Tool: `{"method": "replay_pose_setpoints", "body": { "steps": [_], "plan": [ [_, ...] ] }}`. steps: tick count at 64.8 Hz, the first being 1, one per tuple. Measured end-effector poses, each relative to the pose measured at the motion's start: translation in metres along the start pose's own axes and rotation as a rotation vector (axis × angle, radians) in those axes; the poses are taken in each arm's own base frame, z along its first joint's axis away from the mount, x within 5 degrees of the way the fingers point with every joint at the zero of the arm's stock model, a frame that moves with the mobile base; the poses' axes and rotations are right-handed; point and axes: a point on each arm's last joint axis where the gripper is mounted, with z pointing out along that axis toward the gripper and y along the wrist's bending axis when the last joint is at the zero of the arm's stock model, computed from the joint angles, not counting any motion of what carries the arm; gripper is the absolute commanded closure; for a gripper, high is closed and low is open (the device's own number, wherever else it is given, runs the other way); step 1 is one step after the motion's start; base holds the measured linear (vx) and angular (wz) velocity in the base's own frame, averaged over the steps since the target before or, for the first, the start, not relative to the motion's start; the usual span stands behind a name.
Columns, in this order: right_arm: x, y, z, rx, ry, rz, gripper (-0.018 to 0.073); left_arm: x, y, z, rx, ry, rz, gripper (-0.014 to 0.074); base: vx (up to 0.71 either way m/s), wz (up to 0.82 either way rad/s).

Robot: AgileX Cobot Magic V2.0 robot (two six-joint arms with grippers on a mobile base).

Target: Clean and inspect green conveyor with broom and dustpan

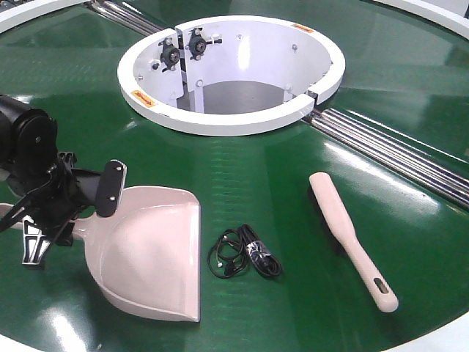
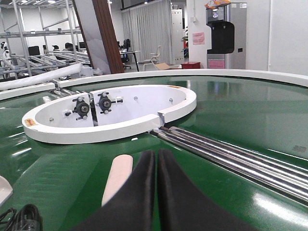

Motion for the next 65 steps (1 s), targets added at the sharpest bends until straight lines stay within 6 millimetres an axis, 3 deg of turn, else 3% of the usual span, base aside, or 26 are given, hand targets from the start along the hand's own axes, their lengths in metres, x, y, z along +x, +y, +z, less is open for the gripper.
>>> {"method": "replay_pose_setpoints", "body": {
  "steps": [65],
  "plan": [
    [0.0, 0.0, 0.0, 0.0, 0.0, 0.0, 0.0568, -0.0003, -0.0007, 0.0, 0.007, -0.004, -0.004, 0.0602, 0.0, 0.0]
  ]
}}
